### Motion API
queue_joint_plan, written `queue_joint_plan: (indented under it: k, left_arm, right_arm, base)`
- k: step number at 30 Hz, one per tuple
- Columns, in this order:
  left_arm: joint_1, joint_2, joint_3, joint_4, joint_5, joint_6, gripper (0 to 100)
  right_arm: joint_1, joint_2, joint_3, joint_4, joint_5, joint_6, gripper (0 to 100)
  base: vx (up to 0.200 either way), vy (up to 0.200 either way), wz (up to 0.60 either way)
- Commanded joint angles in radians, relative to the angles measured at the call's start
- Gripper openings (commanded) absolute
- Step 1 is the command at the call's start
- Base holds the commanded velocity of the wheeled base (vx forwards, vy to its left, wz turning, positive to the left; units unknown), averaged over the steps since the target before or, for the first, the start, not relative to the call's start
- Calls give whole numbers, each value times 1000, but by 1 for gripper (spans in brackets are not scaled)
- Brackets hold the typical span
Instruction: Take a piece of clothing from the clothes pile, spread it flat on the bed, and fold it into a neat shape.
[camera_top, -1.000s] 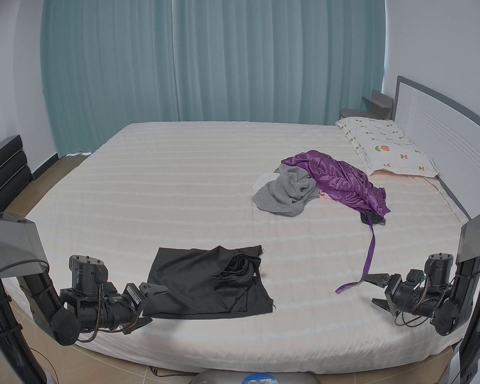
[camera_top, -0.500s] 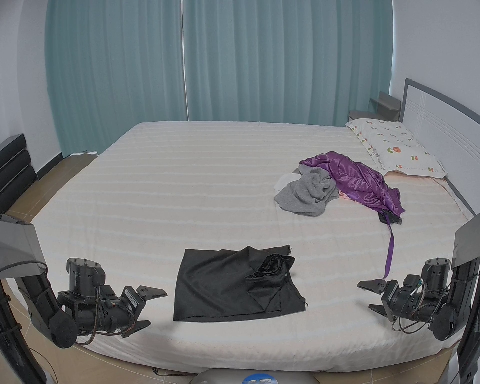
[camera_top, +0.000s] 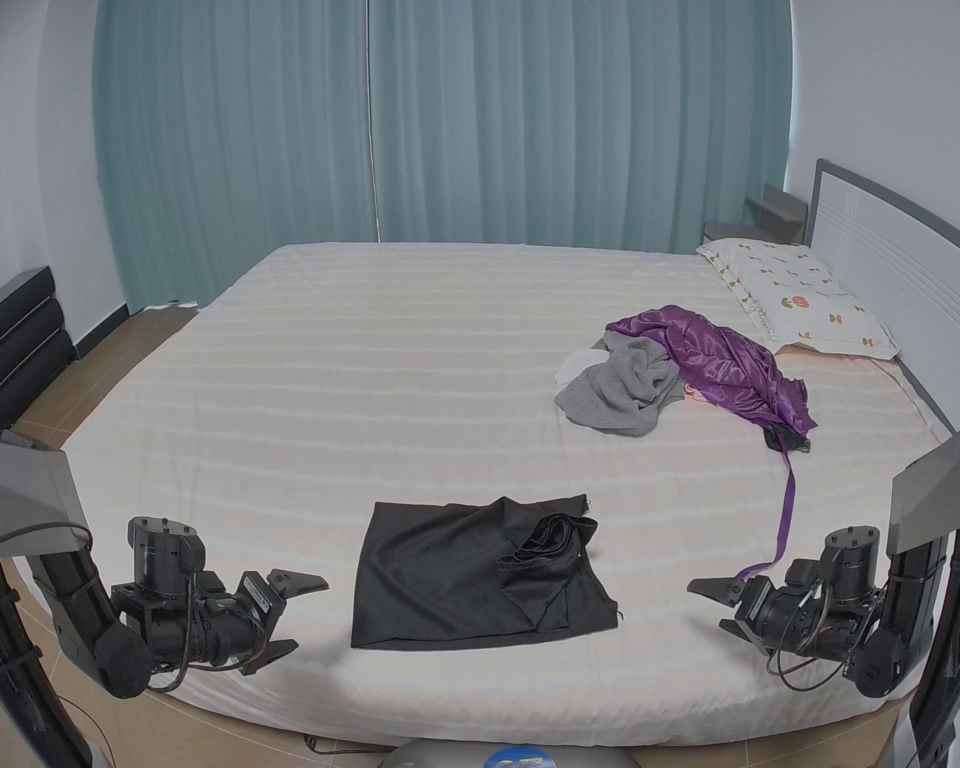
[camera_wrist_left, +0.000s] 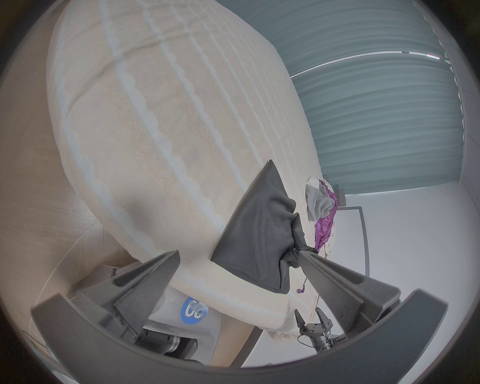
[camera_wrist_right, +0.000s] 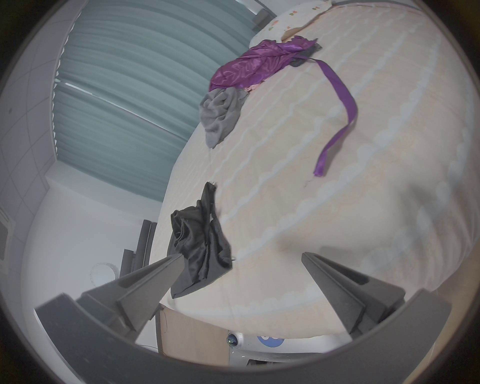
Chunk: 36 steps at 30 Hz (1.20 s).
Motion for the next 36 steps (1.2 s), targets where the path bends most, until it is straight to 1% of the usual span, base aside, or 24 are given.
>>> queue_joint_plan:
  k: [1, 4, 7, 9, 10, 11, 12, 13, 14, 15, 17, 19, 21, 23, 26, 28, 29, 30, 32, 35, 36]
  left_arm:
    - [8, -2, 1, -2, -9, -3, 100]
    - [9, -4, 1, -2, -9, -3, 100]
    - [9, -1, -5, -2, -9, -3, 100]
    - [9, 1, -7, -2, -8, -3, 100]
    - [9, 1, -9, -2, -8, -3, 100]
    - [9, 2, -9, -2, -6, -3, 100]
    - [9, 2, -15, 0, -5, -3, 100]
    - [9, 2, -16, -2, -5, -3, 100]
    - [9, 4, -22, -2, 0, -3, 100]
    - [9, 4, -22, -2, 0, -1, 100]
    - [8, 4, -24, 0, 0, -1, 100]
    - [8, 4, -25, 0, 1, -1, 100]
    - [8, 4, -27, 0, 1, -1, 100]
    - [8, 4, -27, 0, 1, -1, 100]
    - [8, 4, -27, 0, 1, 0, 100]
    - [8, 4, -27, 0, 1, 2, 100]
    - [8, 4, -27, 0, 1, 2, 100]
    - [8, 4, -27, 0, 1, 2, 100]
    - [8, 4, -27, 0, 1, 2, 100]
    - [8, 4, -27, 0, 1, 2, 100]
    - [8, 5, -27, 0, 1, 4, 100]
  right_arm:
    - [55, -34, 4, -13, -14, 0, 100]
    - [104, -46, 6, -14, -23, -1, 100]
    - [130, -71, -10, -13, -42, -9, 100]
    - [198, -68, -42, -5, -55, -13, 100]
    - [201, -68, -43, -5, -57, -13, 100]
    - [230, -60, -62, -4, -78, -15, 100]
    - [264, -38, -97, 4, -114, -19, 100]
    - [265, -35, -100, 6, -115, -19, 100]
    - [285, -15, -145, 32, -132, -49, 100]
    - [287, -11, -169, 58, -137, -70, 100]
    - [290, -14, -238, 162, -166, -125, 100]
    - [297, -20, -327, 289, -224, -167, 100]
    - [311, -19, -425, 420, -286, -191, 100]
    - [323, -17, -519, 547, -325, -205, 100]
    - [337, -6, -631, 693, -332, -210, 100]
    - [340, 20, -695, 757, -336, -225, 100]
    - [340, 26, -703, 766, -336, -228, 100]
    - [339, 47, -744, 812, -342, -254, 100]
    - [336, 61, -783, 865, -364, -277, 100]
    - [336, 67, -801, 901, -376, -282, 100]
    - [337, 80, -816, 952, -381, -296, 100]
  base:
    - [0, 200, 0]
    - [0, 200, 0]
    - [0, 200, 0]
    - [0, 200, 0]
    - [0, 200, 0]
    - [0, 200, 0]
    - [0, 0, 0]
    - [0, 0, 0]
    - [0, 0, 0]
    - [0, 0, 0]
    - [0, 0, 0]
    - [0, 0, 0]
    - [0, 0, 0]
    - [0, 0, 0]
    - [0, 0, 0]
    - [0, 0, 0]
    - [0, 0, 0]
    - [0, 0, 0]
    - [0, 0, 0]
    - [0, 0, 0]
    - [0, 0, 0]
